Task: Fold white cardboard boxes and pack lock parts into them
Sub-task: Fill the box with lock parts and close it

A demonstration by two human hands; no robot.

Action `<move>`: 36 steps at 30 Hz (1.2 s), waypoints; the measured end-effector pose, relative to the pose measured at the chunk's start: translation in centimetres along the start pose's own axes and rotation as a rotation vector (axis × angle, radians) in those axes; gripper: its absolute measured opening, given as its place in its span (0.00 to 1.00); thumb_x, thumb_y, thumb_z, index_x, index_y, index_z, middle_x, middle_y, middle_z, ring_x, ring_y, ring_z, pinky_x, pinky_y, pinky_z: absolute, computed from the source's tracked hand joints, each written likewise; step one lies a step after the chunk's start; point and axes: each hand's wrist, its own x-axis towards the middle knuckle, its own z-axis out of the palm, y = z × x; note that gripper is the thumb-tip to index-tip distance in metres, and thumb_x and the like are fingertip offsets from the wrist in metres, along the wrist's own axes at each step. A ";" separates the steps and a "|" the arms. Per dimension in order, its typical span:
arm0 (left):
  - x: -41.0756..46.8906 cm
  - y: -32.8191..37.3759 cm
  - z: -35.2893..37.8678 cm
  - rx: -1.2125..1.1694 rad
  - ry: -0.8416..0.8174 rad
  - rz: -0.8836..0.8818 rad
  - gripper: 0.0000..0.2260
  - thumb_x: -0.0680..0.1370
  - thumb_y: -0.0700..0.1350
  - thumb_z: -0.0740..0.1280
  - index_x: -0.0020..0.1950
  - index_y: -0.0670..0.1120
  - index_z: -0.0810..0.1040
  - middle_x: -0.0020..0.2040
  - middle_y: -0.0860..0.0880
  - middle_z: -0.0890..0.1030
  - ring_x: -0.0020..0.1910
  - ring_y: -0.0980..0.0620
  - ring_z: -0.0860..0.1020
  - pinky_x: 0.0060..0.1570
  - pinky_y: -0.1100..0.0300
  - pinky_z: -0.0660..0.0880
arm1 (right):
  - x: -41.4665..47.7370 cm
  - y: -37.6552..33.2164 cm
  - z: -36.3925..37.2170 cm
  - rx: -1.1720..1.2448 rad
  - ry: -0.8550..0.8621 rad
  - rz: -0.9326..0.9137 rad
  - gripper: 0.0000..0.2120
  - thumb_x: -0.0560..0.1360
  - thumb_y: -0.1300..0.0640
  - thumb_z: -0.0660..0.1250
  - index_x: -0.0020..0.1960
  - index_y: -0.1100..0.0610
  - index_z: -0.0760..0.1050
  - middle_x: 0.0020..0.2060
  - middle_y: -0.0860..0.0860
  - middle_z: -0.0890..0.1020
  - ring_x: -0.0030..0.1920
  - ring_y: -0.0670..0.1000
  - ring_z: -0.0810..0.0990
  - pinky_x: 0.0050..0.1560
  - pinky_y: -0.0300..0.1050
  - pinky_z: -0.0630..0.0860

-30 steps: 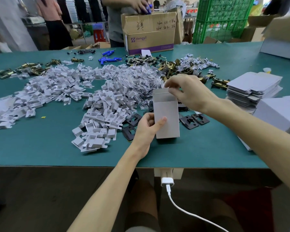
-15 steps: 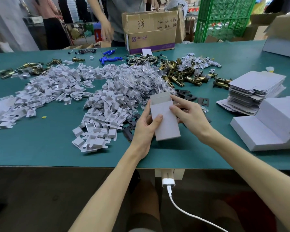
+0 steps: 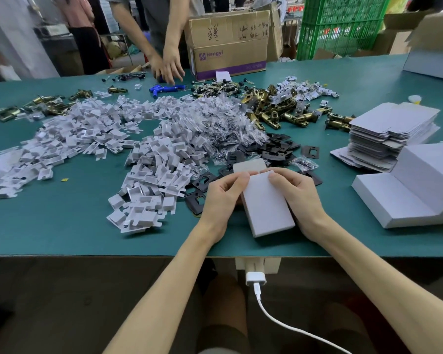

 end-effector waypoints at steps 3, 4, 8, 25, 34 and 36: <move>0.2 0.0 -0.1 -0.006 -0.003 -0.008 0.13 0.85 0.45 0.65 0.62 0.41 0.84 0.57 0.35 0.84 0.50 0.44 0.78 0.54 0.44 0.74 | 0.0 0.1 0.0 -0.001 -0.017 -0.021 0.08 0.82 0.55 0.67 0.52 0.52 0.85 0.46 0.53 0.86 0.43 0.50 0.82 0.43 0.49 0.78; 0.2 -0.1 -0.2 -0.011 -0.007 -0.013 0.12 0.85 0.45 0.65 0.62 0.41 0.84 0.56 0.37 0.84 0.50 0.44 0.78 0.55 0.44 0.74 | 0.0 0.2 0.0 0.006 -0.022 -0.023 0.08 0.82 0.55 0.67 0.52 0.52 0.85 0.46 0.53 0.86 0.43 0.50 0.82 0.43 0.49 0.77; 0.1 0.0 -0.1 -0.020 -0.042 -0.031 0.12 0.85 0.44 0.64 0.62 0.42 0.85 0.54 0.42 0.85 0.51 0.46 0.79 0.56 0.45 0.75 | 0.0 0.3 -0.1 0.037 -0.026 -0.007 0.07 0.81 0.52 0.68 0.50 0.53 0.84 0.44 0.52 0.85 0.43 0.51 0.81 0.45 0.51 0.76; 0.0 0.0 -0.3 -0.034 -0.076 -0.020 0.11 0.84 0.44 0.66 0.62 0.42 0.85 0.56 0.41 0.85 0.51 0.47 0.80 0.57 0.47 0.75 | -0.1 0.3 -0.3 0.099 -0.039 0.005 0.08 0.81 0.53 0.68 0.52 0.55 0.84 0.45 0.54 0.85 0.43 0.52 0.81 0.43 0.49 0.77; 0.1 -0.3 -0.3 0.004 -0.090 0.018 0.11 0.84 0.44 0.66 0.60 0.44 0.86 0.61 0.38 0.83 0.53 0.46 0.79 0.58 0.47 0.73 | -0.2 0.3 -0.2 0.048 -0.002 0.028 0.10 0.82 0.55 0.67 0.54 0.61 0.83 0.48 0.59 0.84 0.43 0.53 0.81 0.43 0.50 0.77; 0.0 -0.2 -0.4 0.002 -0.113 0.033 0.10 0.84 0.44 0.66 0.61 0.48 0.86 0.60 0.42 0.85 0.53 0.49 0.80 0.57 0.48 0.75 | -0.3 0.1 -0.1 0.054 -0.015 0.012 0.09 0.82 0.55 0.67 0.55 0.58 0.83 0.48 0.57 0.85 0.43 0.52 0.81 0.43 0.50 0.78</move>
